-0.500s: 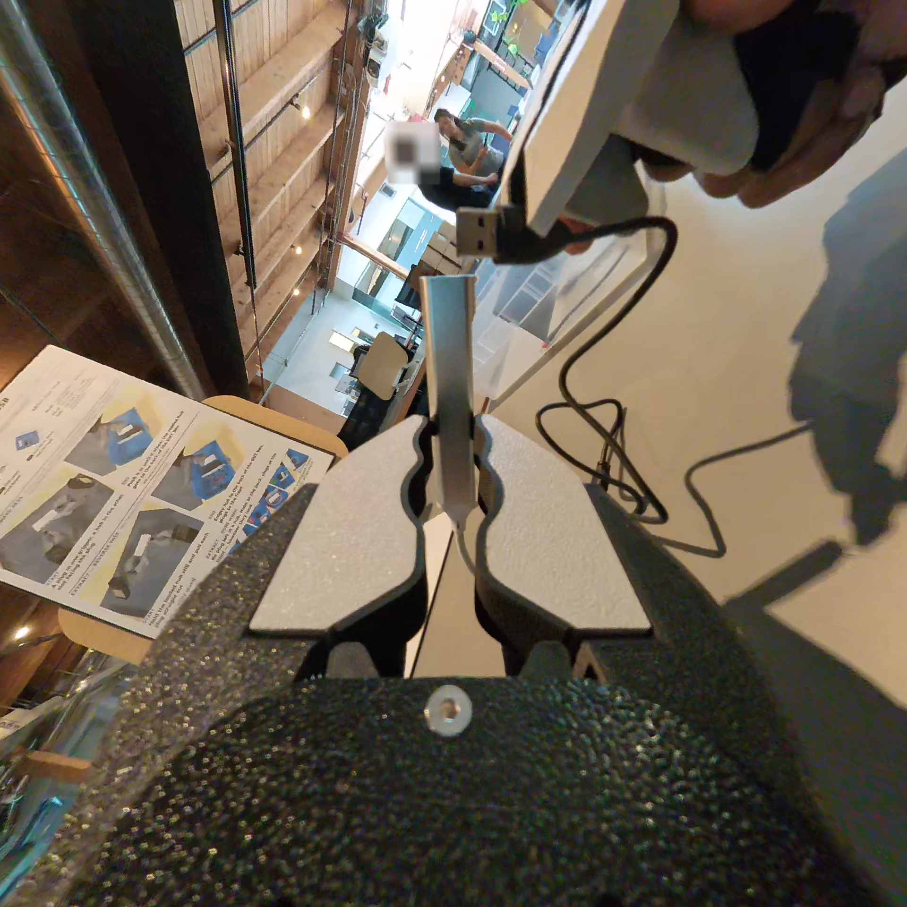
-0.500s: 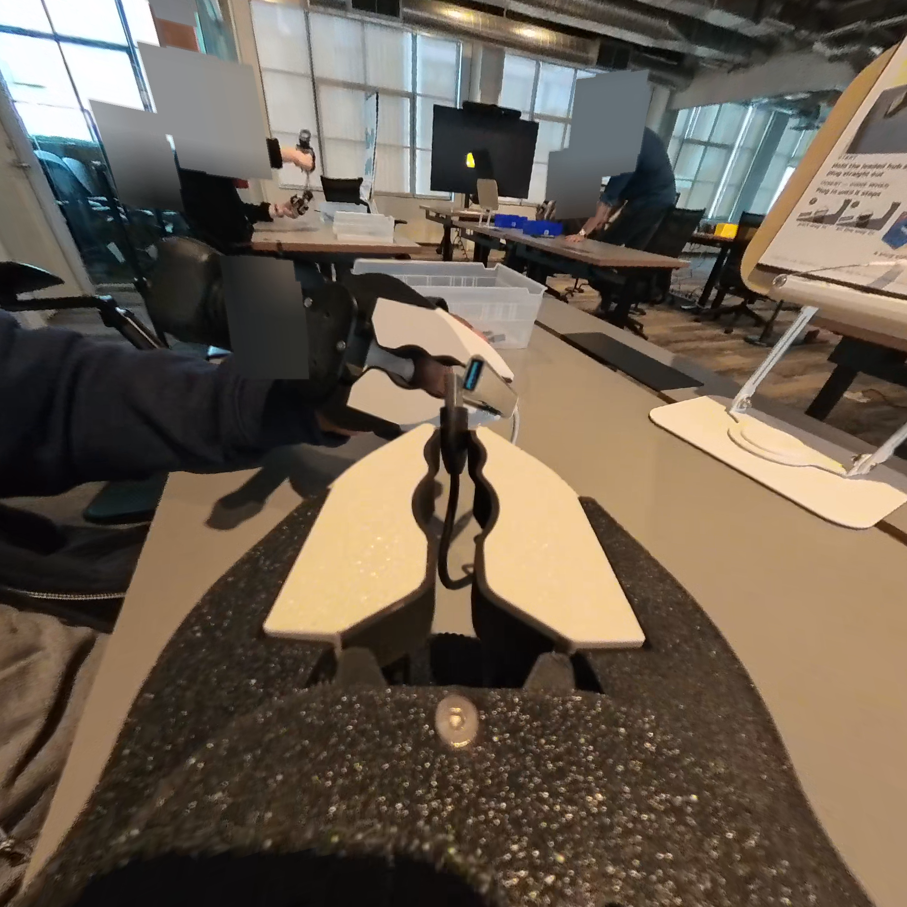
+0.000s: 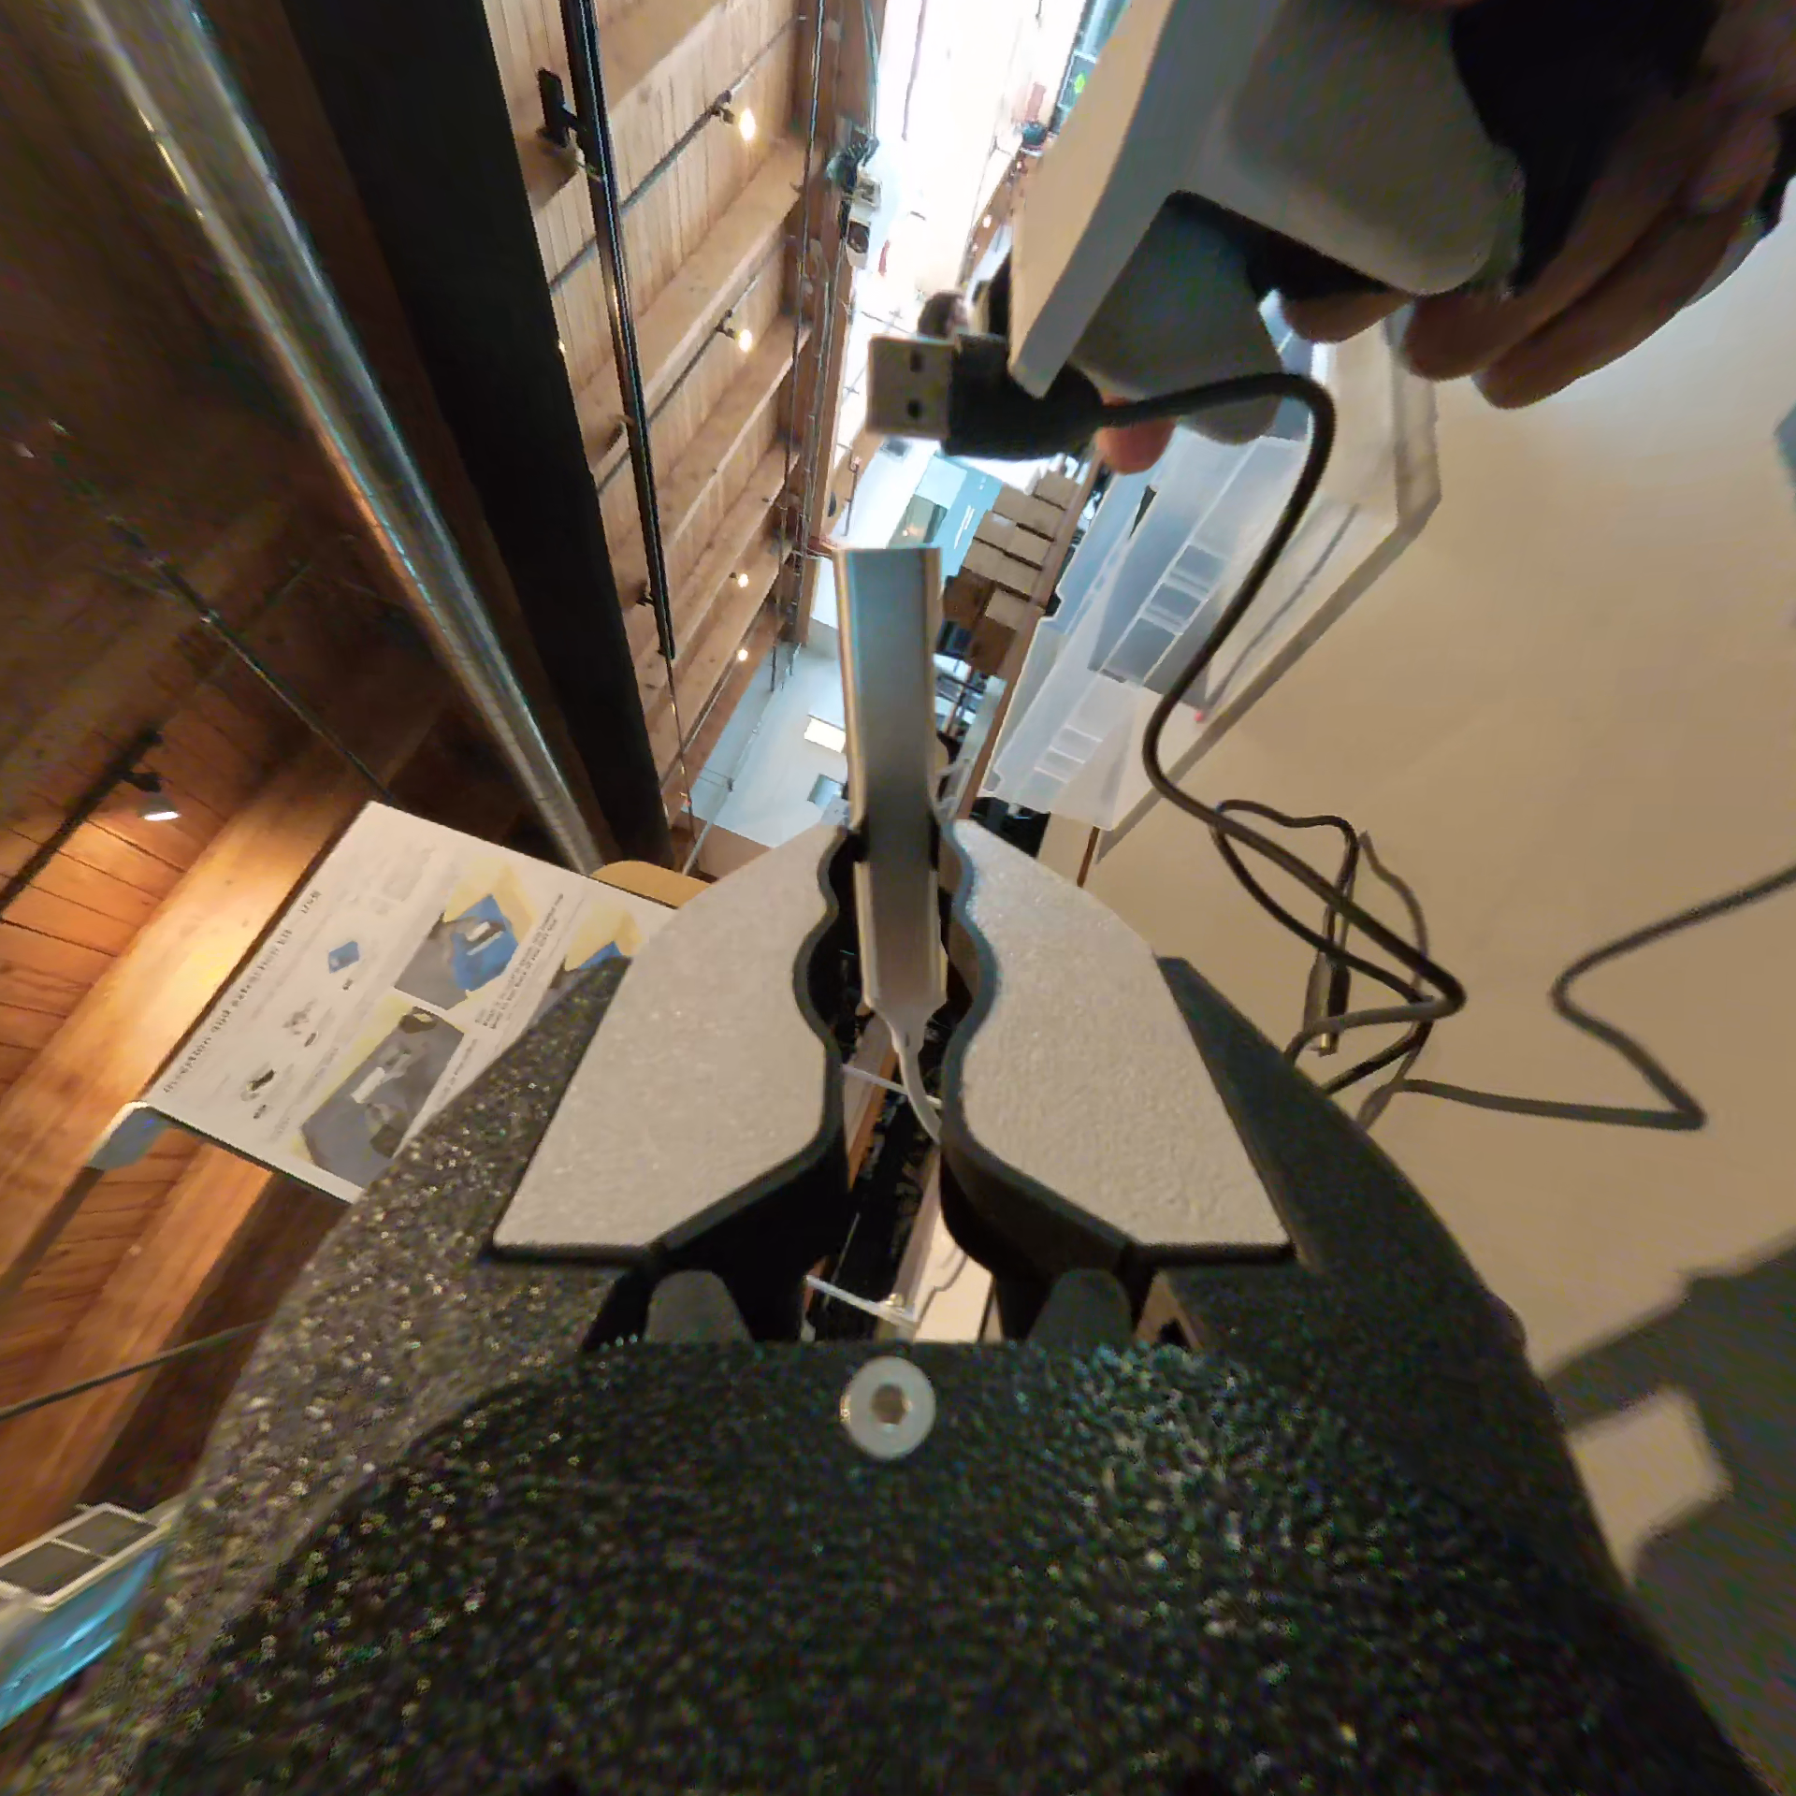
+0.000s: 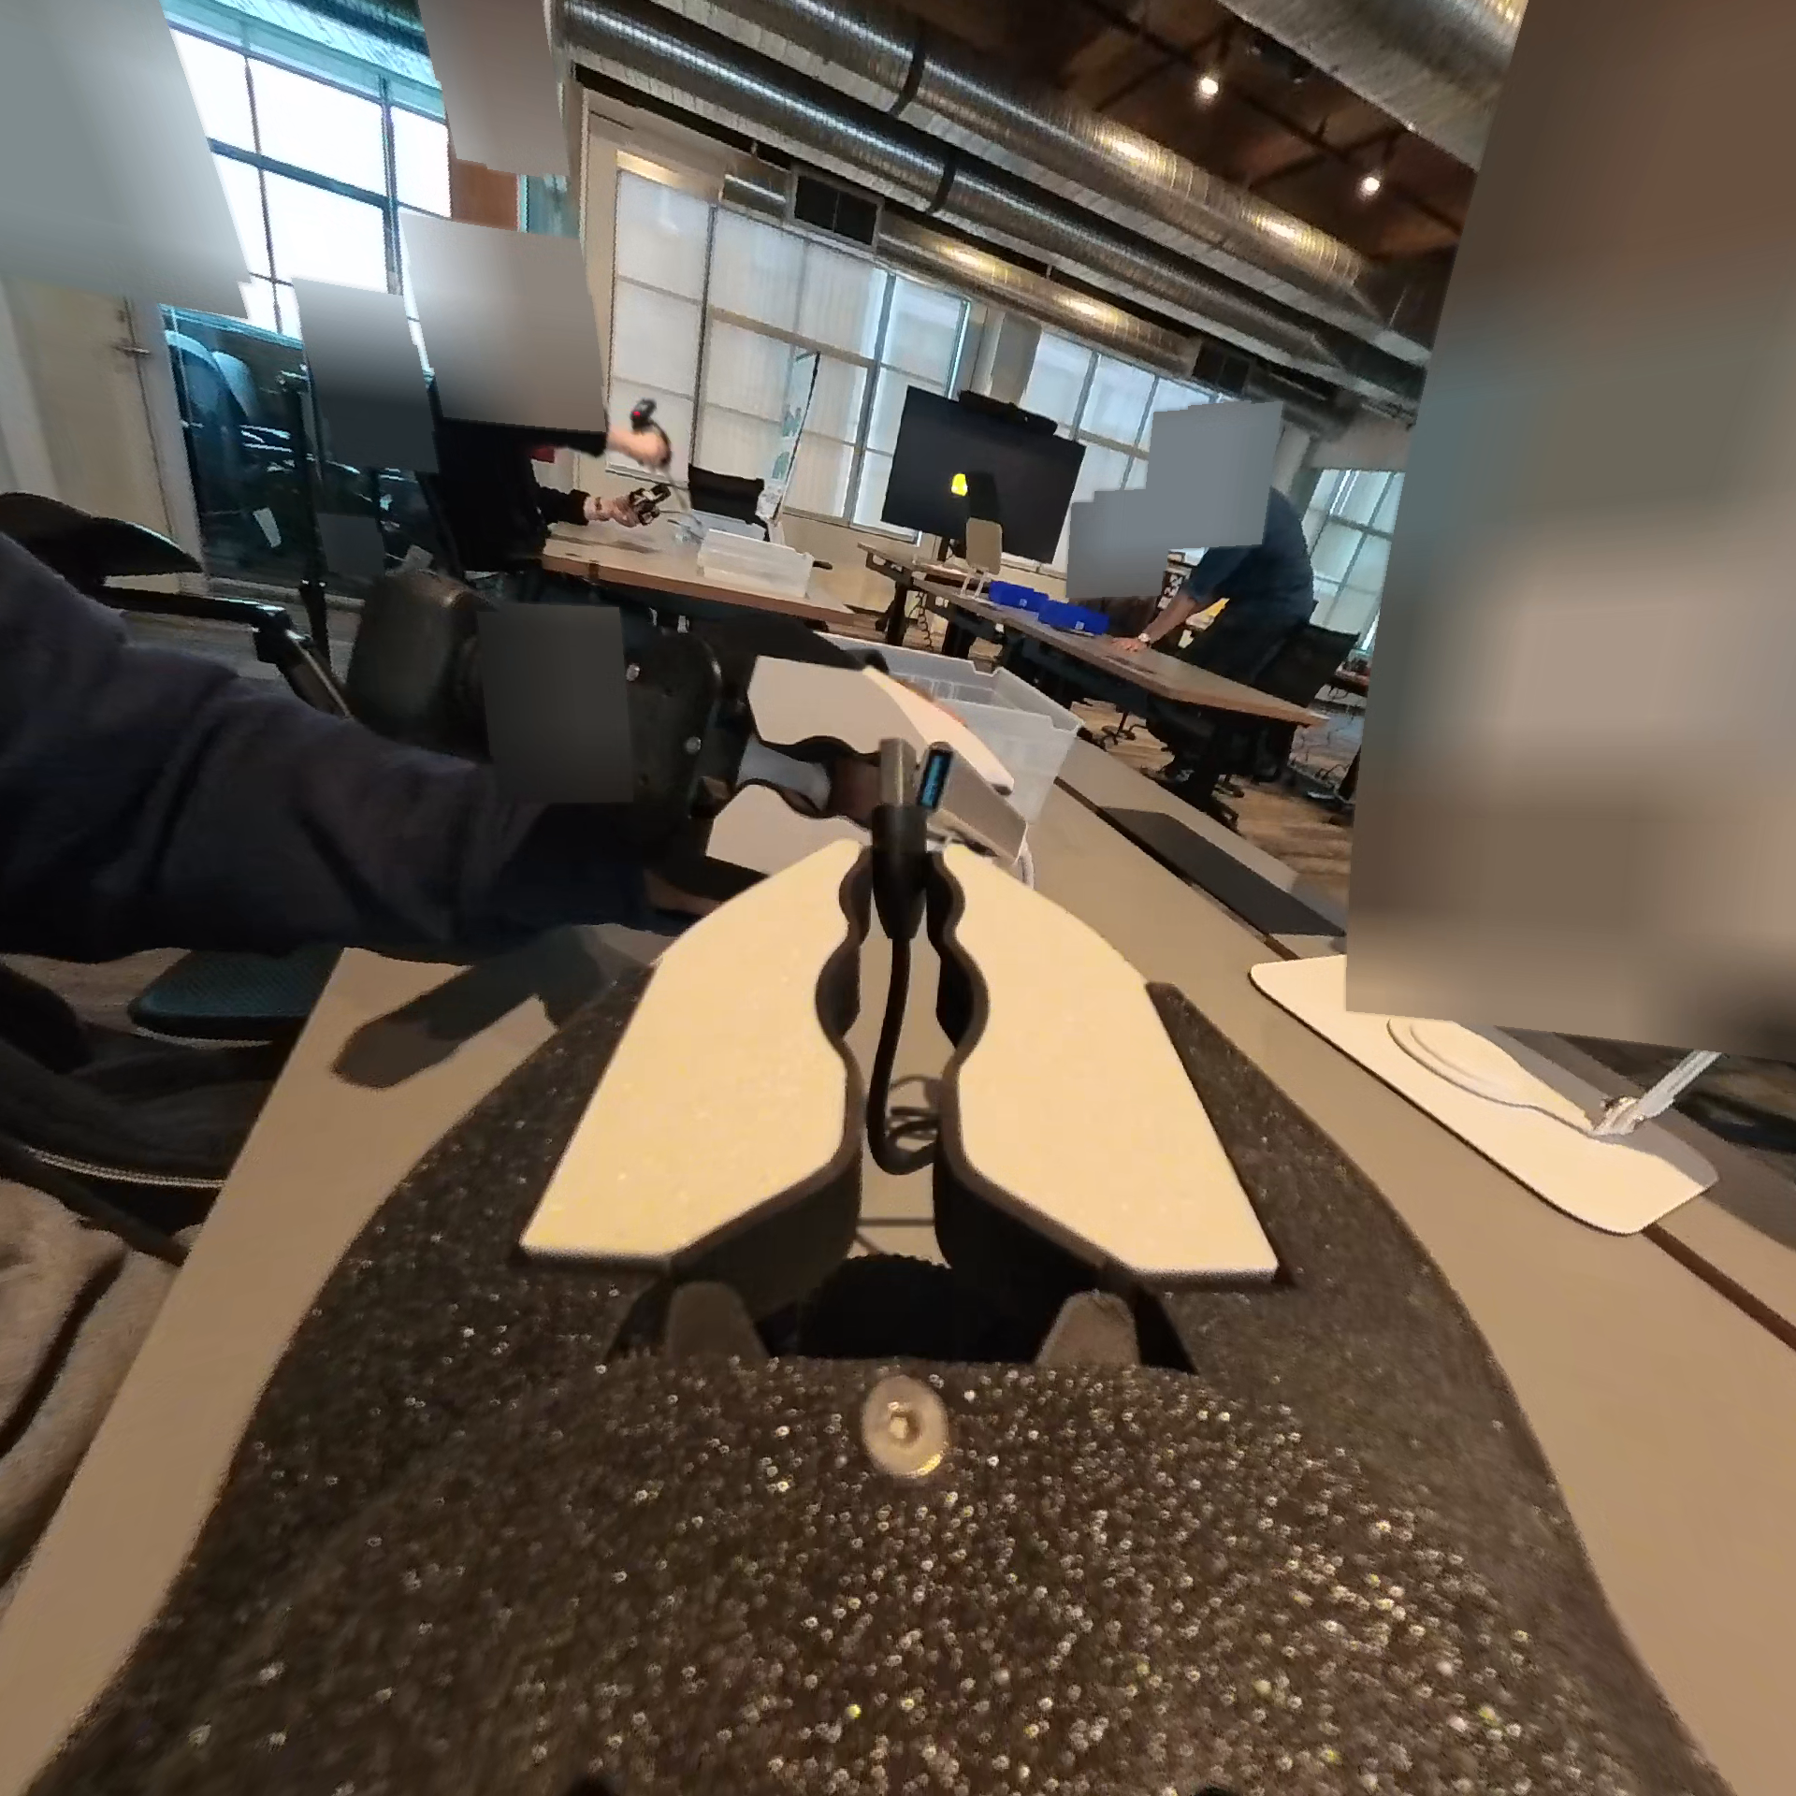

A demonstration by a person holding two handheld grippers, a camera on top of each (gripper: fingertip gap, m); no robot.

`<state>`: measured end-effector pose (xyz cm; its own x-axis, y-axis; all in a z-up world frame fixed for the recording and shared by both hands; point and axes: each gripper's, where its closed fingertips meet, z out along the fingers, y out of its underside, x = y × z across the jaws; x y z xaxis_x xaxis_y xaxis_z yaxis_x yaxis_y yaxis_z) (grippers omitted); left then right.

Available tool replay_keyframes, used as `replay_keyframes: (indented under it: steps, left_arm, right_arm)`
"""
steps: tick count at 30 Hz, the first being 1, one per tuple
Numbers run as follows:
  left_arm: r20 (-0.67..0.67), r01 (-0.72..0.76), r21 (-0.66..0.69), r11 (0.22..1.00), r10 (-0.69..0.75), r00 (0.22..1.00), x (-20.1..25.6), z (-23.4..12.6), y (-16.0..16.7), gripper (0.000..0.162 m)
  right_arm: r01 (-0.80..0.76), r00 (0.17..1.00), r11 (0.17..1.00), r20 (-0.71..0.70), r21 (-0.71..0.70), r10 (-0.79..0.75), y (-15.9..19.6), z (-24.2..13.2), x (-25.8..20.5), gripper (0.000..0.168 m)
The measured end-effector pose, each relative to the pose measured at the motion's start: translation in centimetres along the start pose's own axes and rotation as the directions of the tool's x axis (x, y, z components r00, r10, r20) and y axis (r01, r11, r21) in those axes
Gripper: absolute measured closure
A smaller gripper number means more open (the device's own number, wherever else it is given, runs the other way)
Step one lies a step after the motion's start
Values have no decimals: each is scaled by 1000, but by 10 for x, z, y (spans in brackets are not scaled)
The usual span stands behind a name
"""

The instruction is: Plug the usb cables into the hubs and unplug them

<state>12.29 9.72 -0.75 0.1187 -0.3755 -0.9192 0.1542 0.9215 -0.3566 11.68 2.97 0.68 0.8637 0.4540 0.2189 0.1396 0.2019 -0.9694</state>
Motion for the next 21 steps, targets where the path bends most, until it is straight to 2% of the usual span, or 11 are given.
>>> replay_keyframes:
  steps: [6,11,21]
  left_arm:
    - [22,-33,8,999,33,999,-2,-1,-5,146]
    - [34,-86,-18,996,86,996,-2,0,-4,146]
    - [24,-359,-114,926,364,931,2,1,3,147]
  right_arm:
    - [12,1000,1000,-8,-5,-12,1,0,0,158]
    - [13,1000,998,-26,-60,-14,9,2,3,158]
    - [-16,996,966,-93,-260,-9,35,2,13,159]
